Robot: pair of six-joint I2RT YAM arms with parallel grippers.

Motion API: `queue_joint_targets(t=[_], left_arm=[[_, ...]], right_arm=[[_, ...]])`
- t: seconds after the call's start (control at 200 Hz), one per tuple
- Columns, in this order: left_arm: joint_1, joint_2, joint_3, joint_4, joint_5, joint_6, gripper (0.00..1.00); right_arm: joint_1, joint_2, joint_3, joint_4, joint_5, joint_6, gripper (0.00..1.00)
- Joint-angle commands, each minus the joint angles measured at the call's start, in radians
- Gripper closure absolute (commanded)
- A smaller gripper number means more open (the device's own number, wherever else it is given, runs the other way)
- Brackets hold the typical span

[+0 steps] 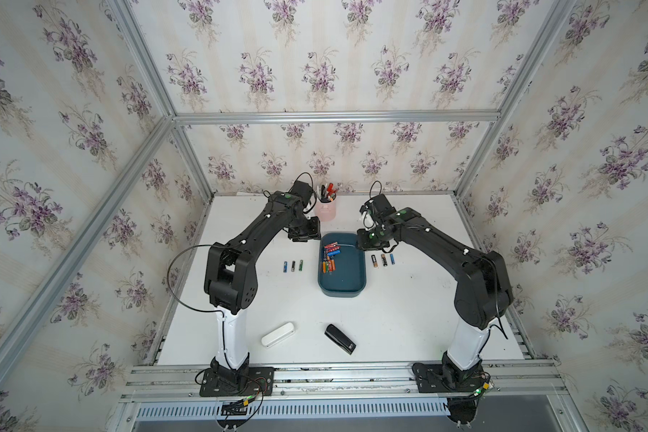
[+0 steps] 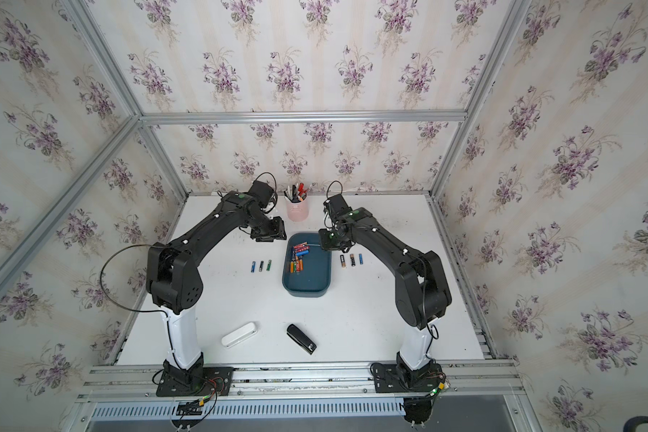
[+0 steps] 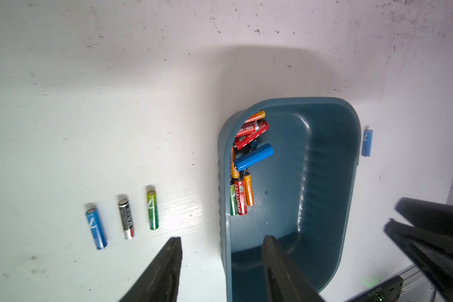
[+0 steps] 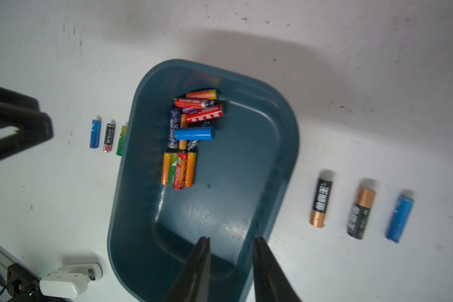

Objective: Take the batteries out of the storage box
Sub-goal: Pick up the battery from the storage box.

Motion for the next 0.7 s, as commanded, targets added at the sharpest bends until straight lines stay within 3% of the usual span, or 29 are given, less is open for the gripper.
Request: queue_joint_targets(t=[0.0,0.325,0.694], left_arm=[[0.031,-0.05,-0.067,-0.036,-0.02,0.036,0.46],[0.099,-0.181,-0.345,0.034,-0.045,0.055,0.46],[0.114,-0.188,-0.386,0.054,-0.036,0.06,0.46]], right_arm=[[0.055,0.057,0.033,0.04,0.006,0.034,0.68],[0.119,0.226,0.101,0.072,0.018,0.053,0.68],[0.132,0.311,0.138,0.055,0.043,0.039,0.68]])
